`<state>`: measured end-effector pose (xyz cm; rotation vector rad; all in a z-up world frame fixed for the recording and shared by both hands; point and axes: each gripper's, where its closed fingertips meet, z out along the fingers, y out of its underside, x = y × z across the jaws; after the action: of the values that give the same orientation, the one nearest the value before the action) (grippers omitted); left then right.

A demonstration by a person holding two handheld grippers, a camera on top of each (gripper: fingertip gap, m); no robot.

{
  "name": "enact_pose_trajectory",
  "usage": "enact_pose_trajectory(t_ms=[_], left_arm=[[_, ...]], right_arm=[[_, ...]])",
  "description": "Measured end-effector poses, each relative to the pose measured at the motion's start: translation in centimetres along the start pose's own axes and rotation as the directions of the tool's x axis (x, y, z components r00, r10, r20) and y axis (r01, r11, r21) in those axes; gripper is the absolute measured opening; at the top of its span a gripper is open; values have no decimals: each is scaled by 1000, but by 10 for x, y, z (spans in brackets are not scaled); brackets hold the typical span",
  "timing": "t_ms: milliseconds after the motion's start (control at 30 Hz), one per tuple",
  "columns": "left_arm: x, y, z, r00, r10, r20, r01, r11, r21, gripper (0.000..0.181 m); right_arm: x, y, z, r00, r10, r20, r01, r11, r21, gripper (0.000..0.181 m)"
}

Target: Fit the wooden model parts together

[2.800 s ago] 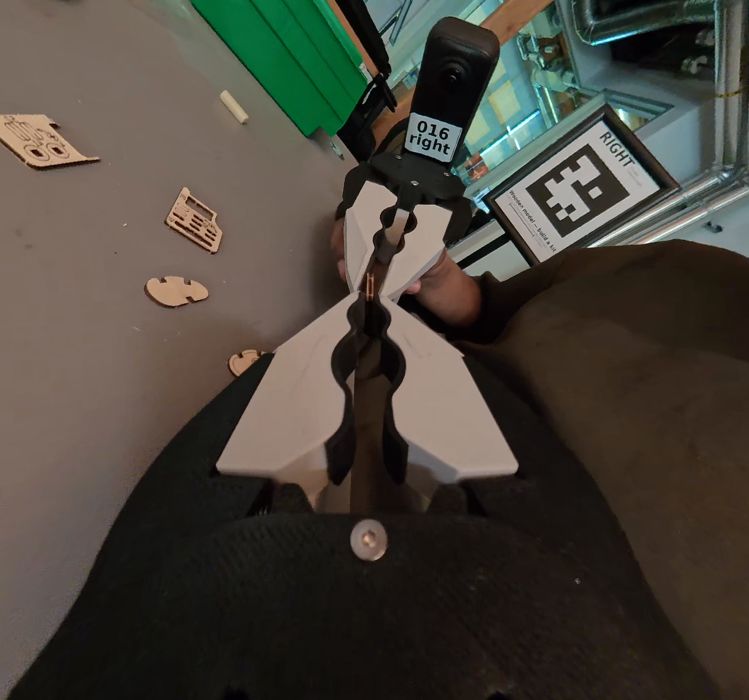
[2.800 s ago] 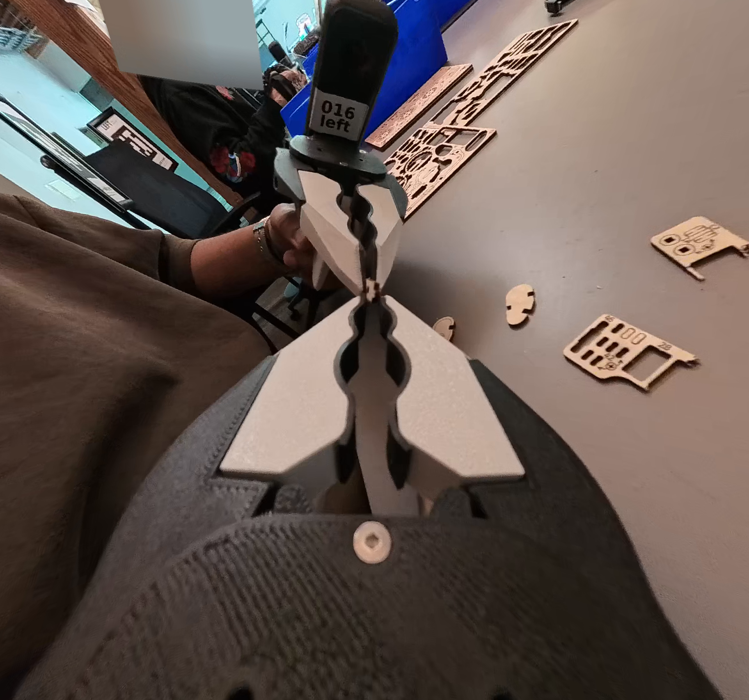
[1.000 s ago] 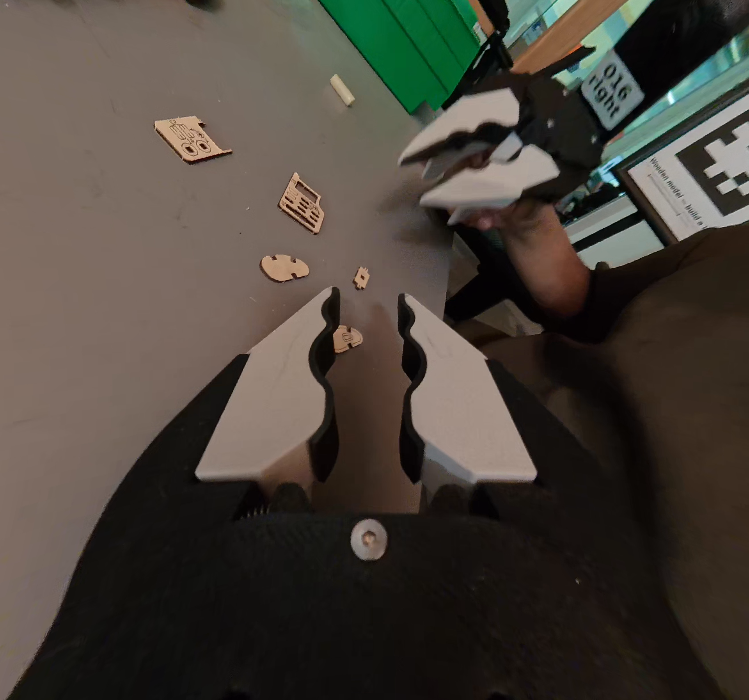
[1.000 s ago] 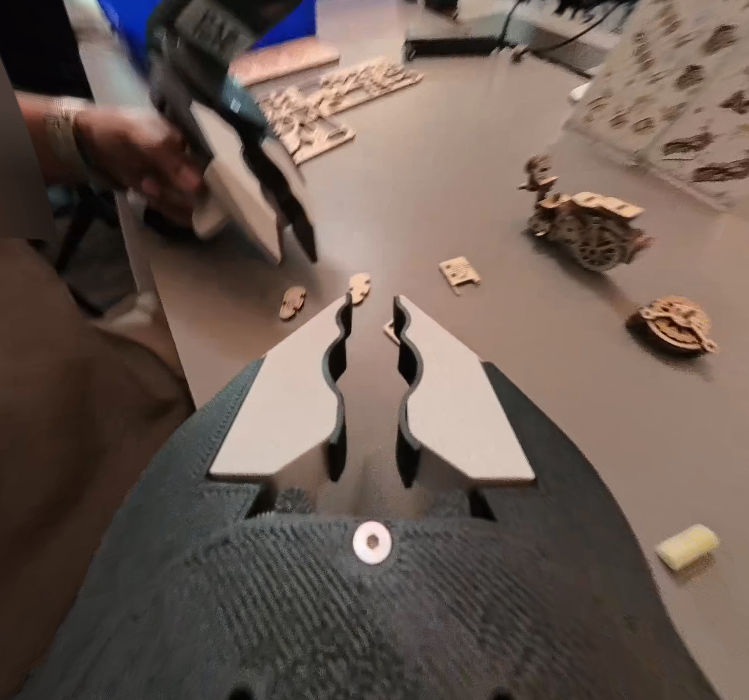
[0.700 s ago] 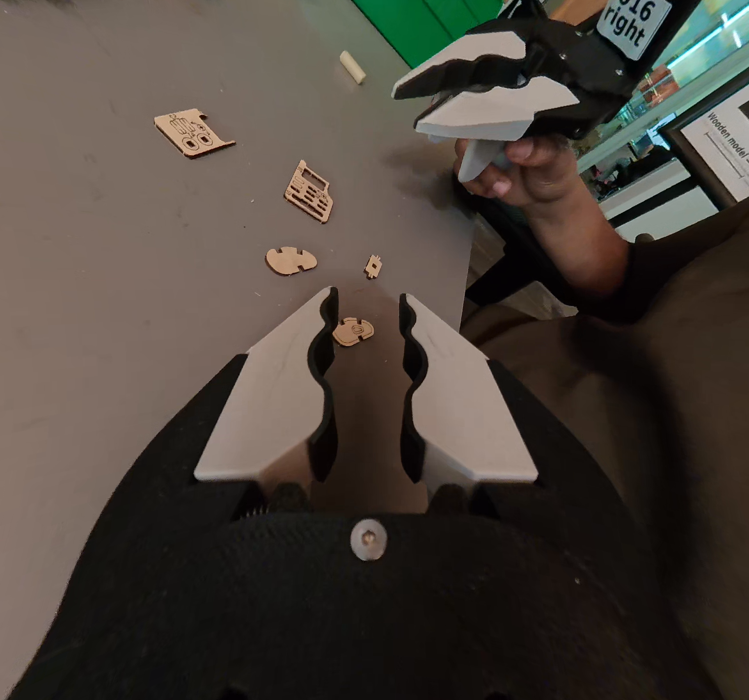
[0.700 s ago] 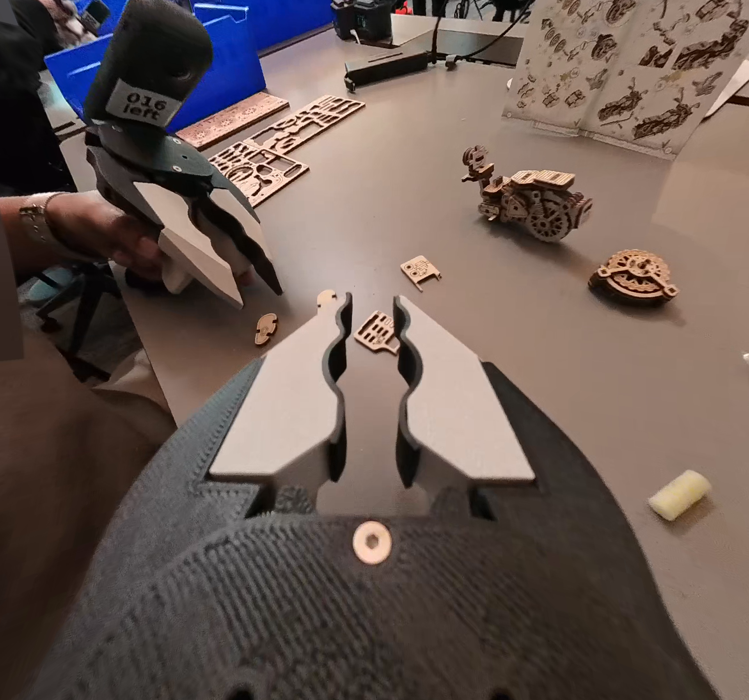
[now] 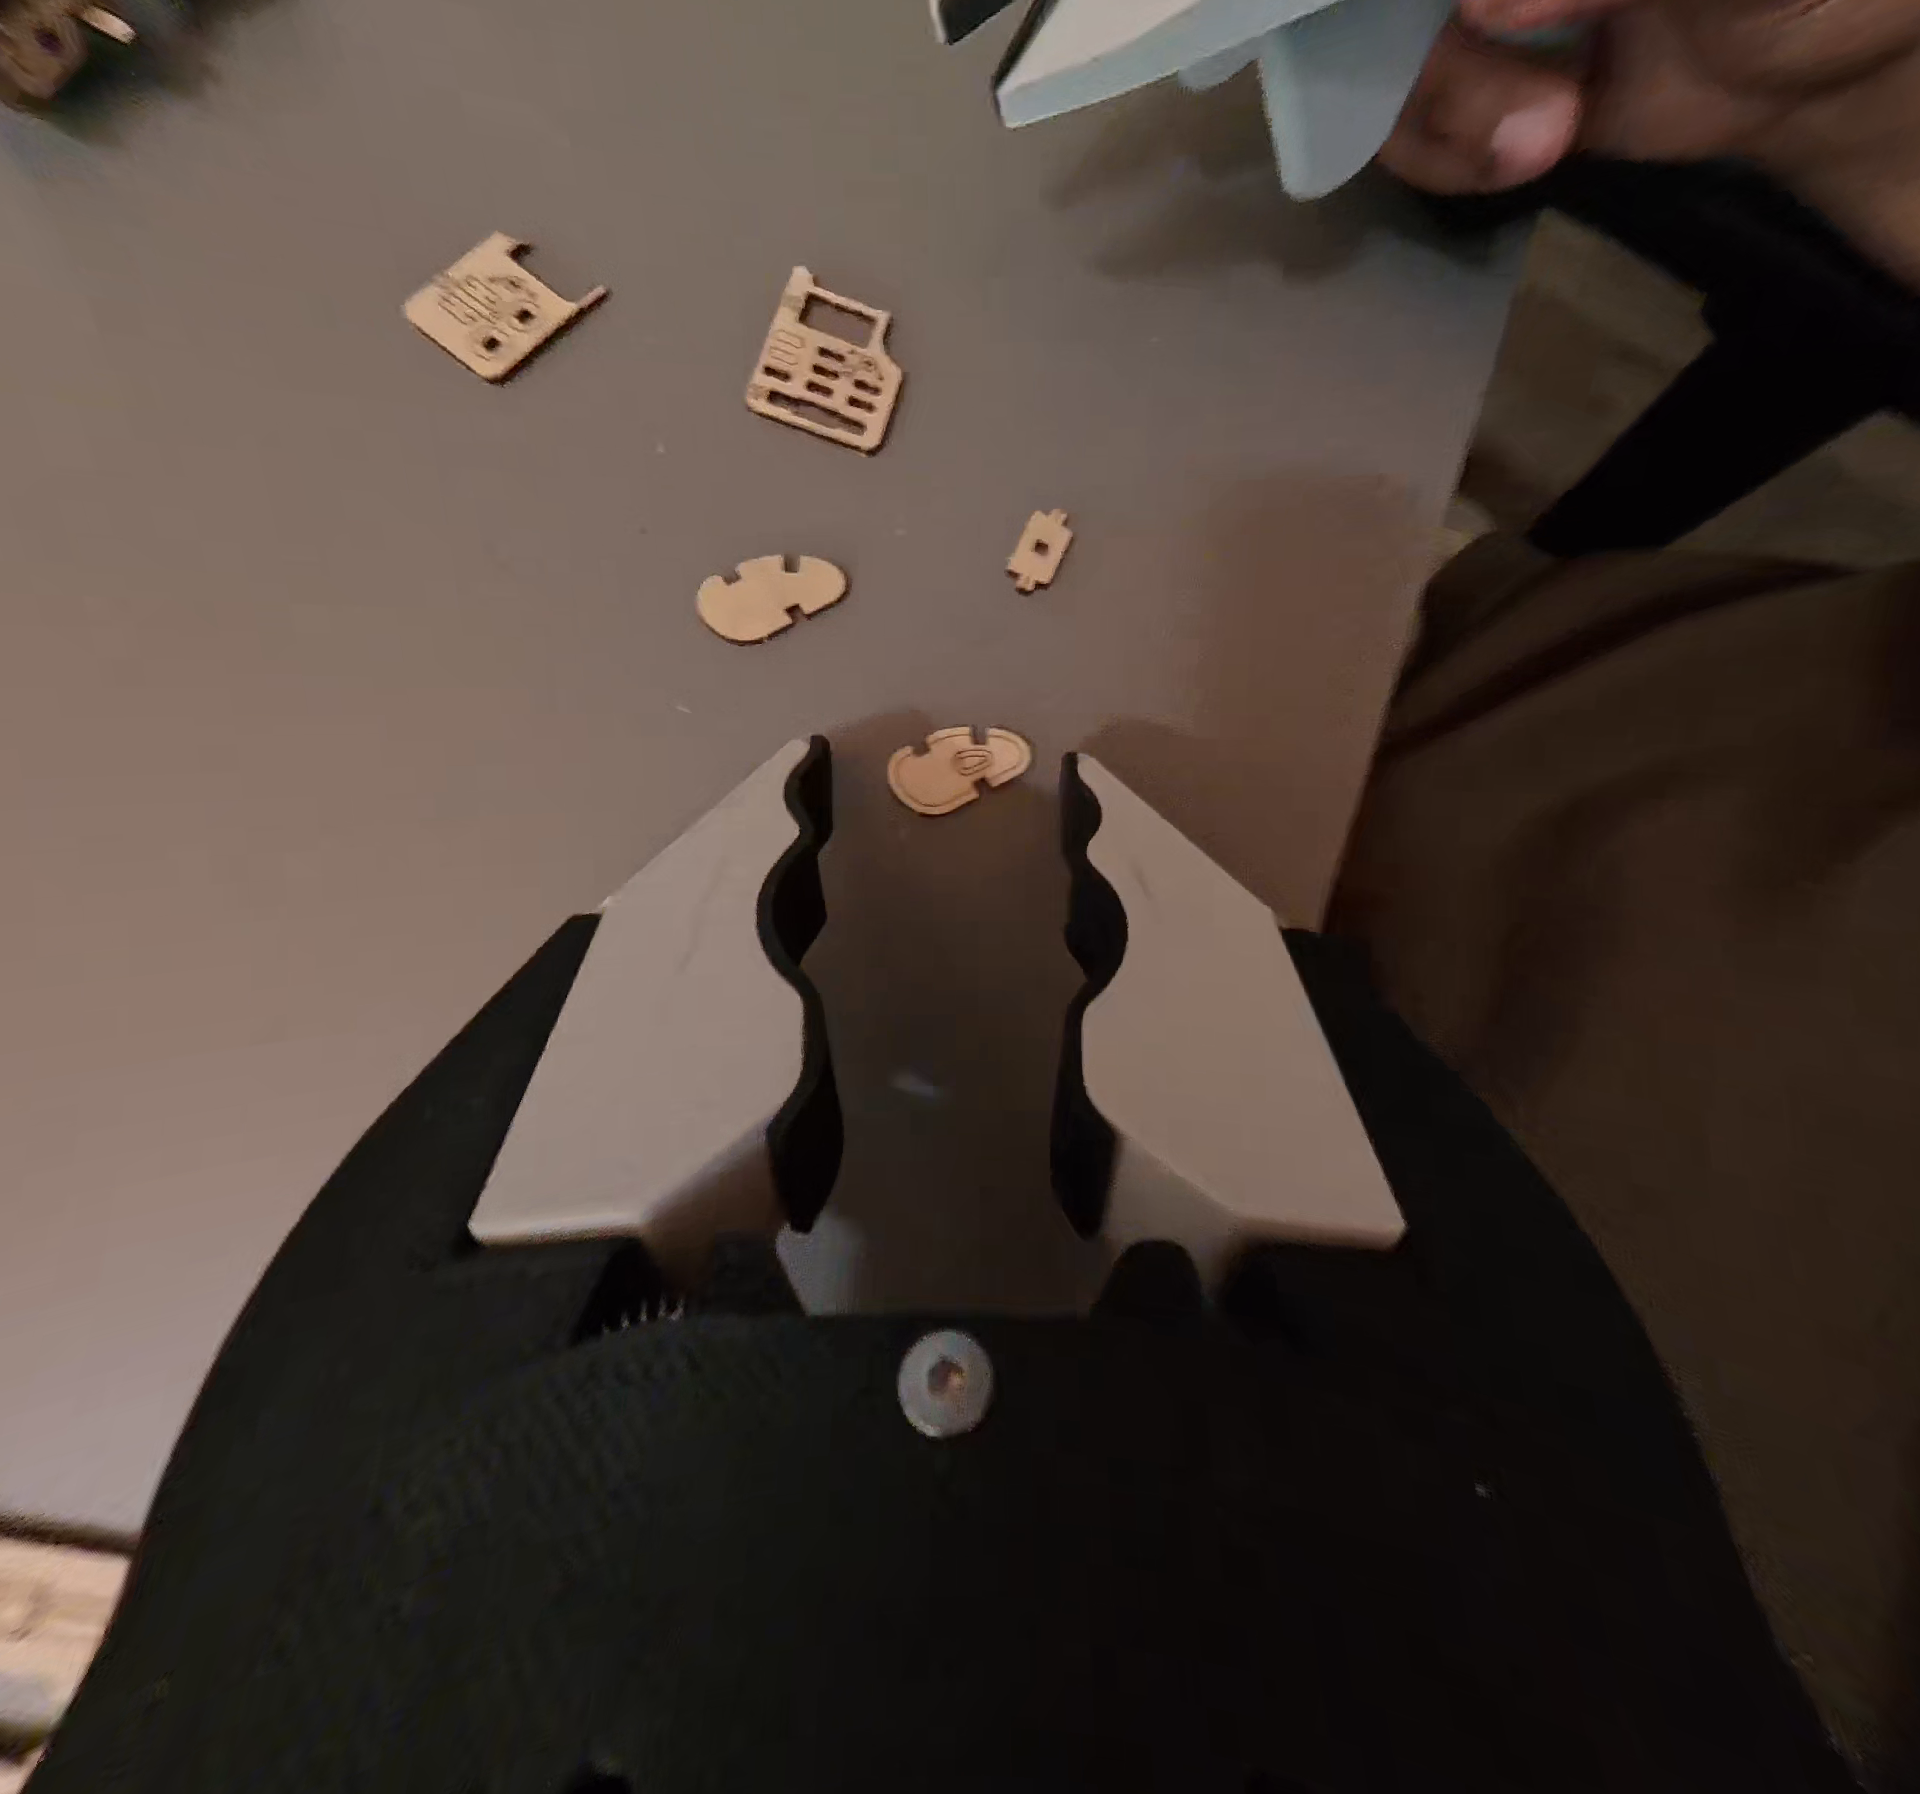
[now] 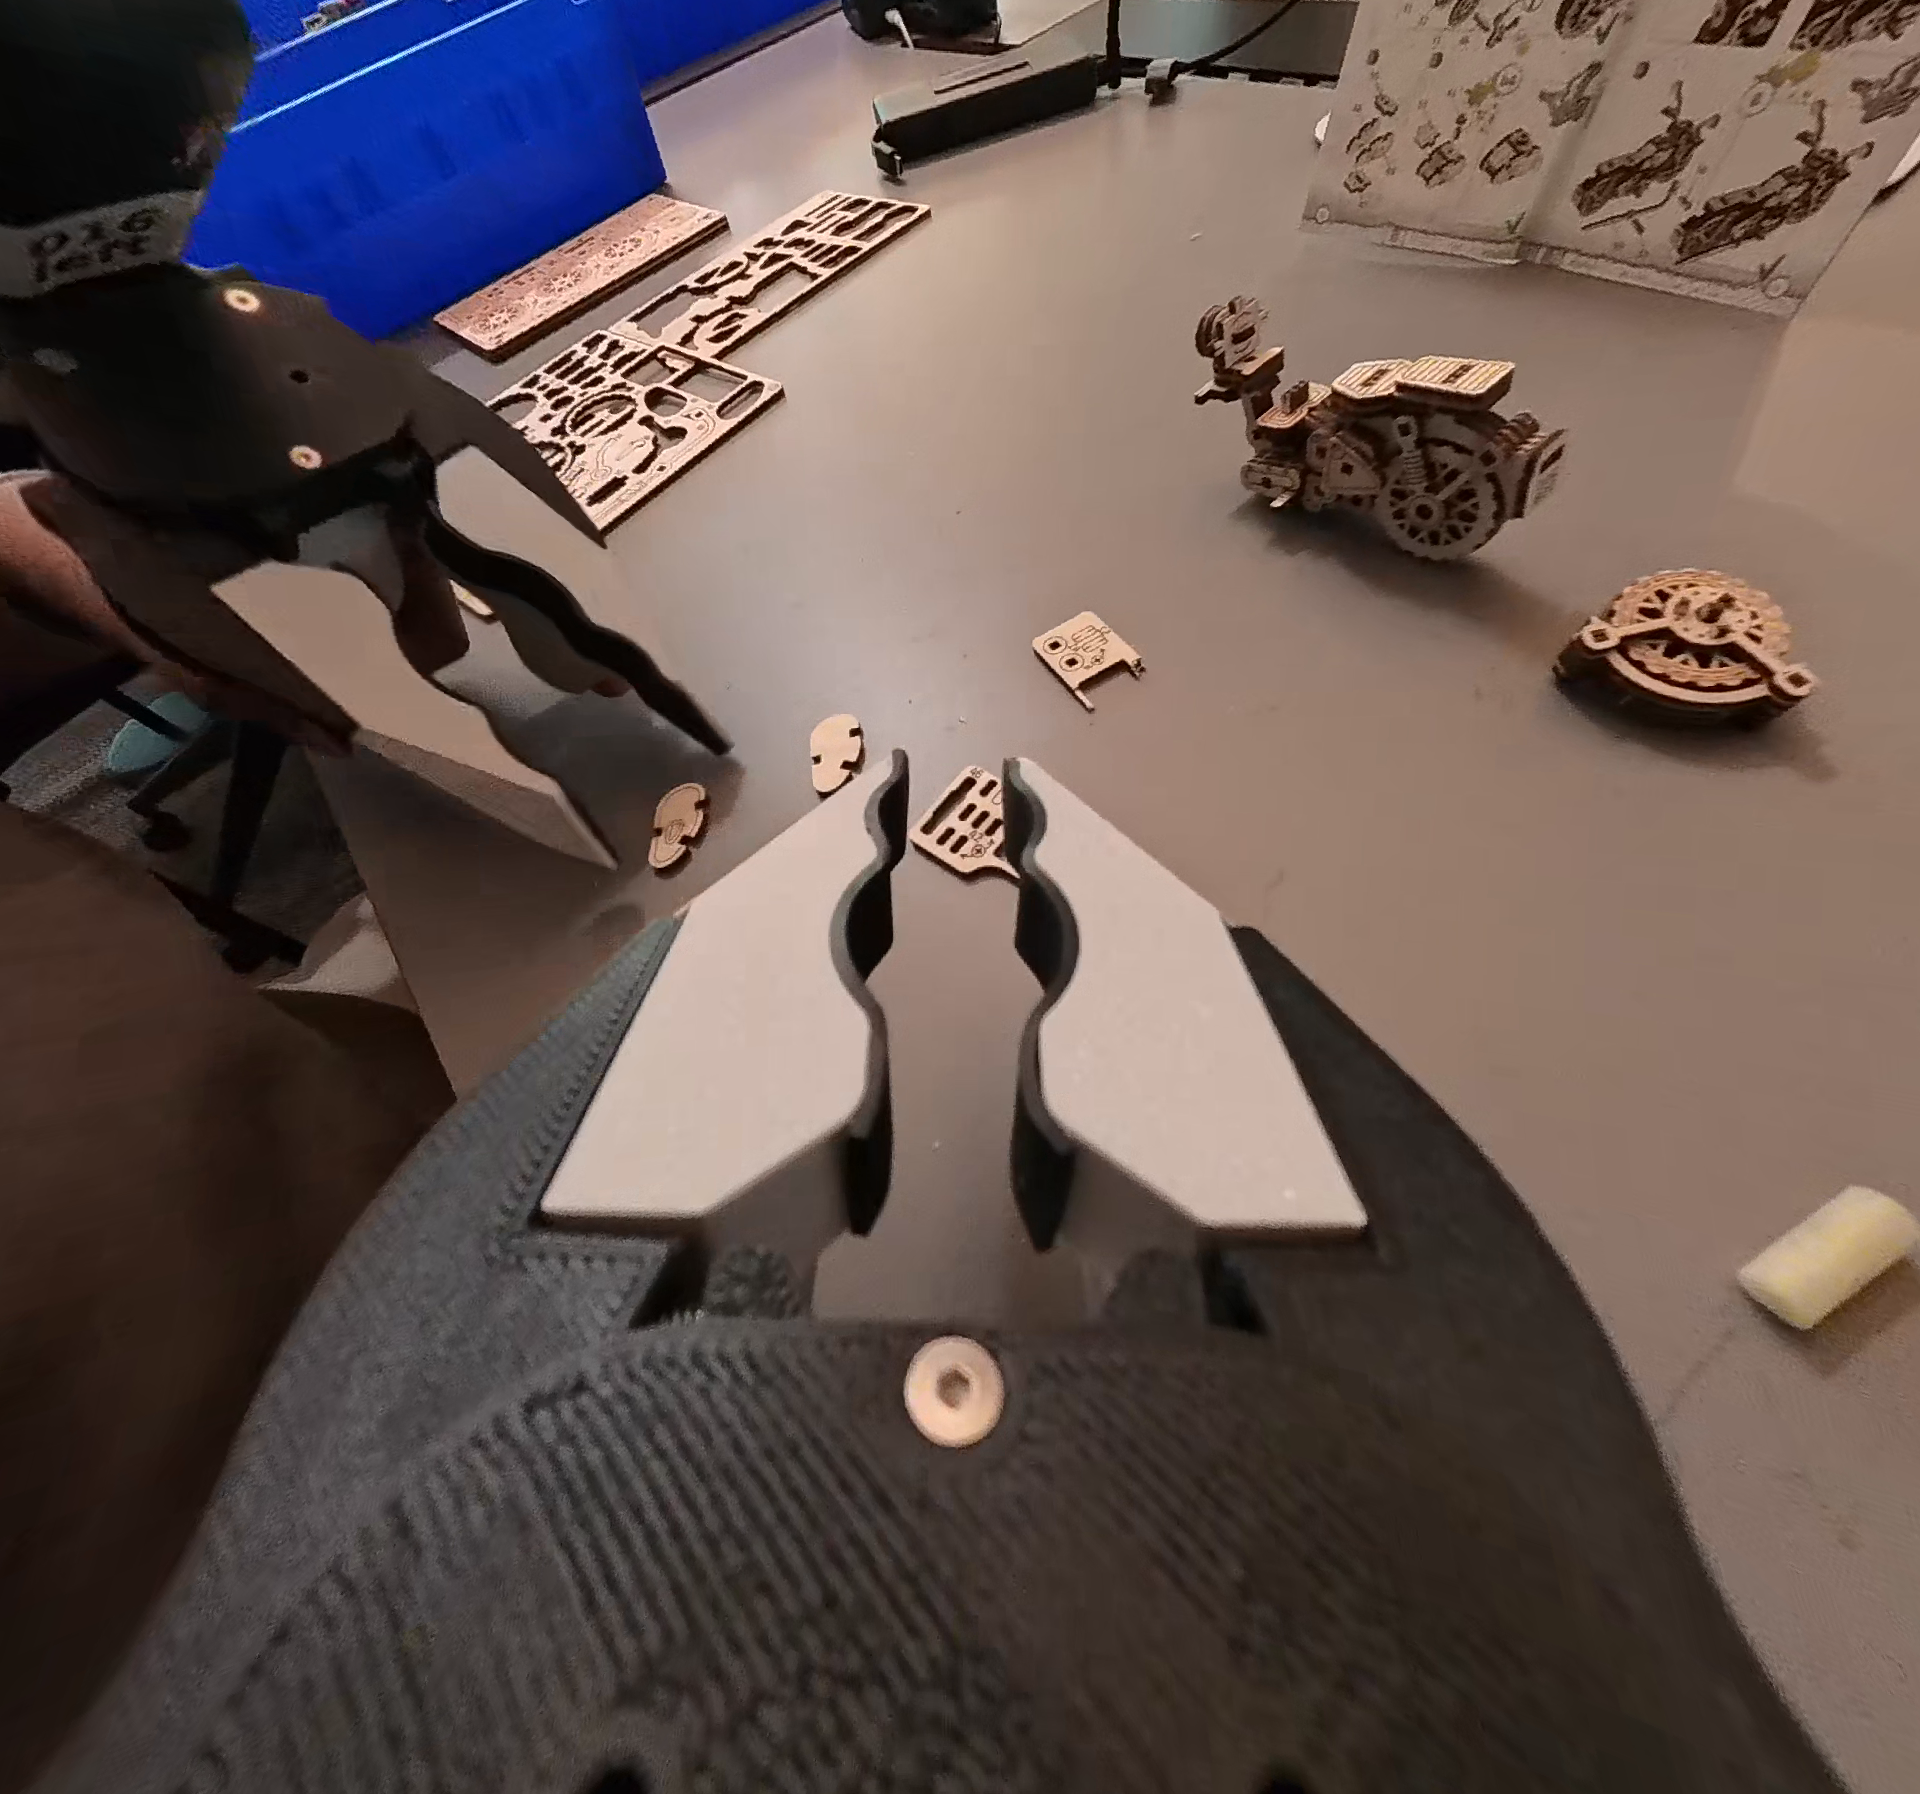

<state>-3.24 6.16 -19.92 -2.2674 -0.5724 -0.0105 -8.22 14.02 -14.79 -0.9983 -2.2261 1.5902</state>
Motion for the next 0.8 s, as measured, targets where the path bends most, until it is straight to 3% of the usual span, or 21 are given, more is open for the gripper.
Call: enact_pose_trajectory(t_ms=[200,333,633,800], left_arm=[[1,2,5,999,37,36,-36,999,-12,41],[-2,3,4,997,48,55,-47,999,-13,26],[5,-9,-3,1000,17,8,-18,998,55,16],[9,-16,-6,998,-46,-50,51,994,93,16]], right_arm=[[-1,2,1,1000,-1,4,1,1000,-12,16],[-2,3,2,1000,1,6,-1,1000,-15,16],[-4,3,3,1000,-3,10,3,1000,-18,15],[-34,-2,4,990,-53,134,52,999,15,17]])
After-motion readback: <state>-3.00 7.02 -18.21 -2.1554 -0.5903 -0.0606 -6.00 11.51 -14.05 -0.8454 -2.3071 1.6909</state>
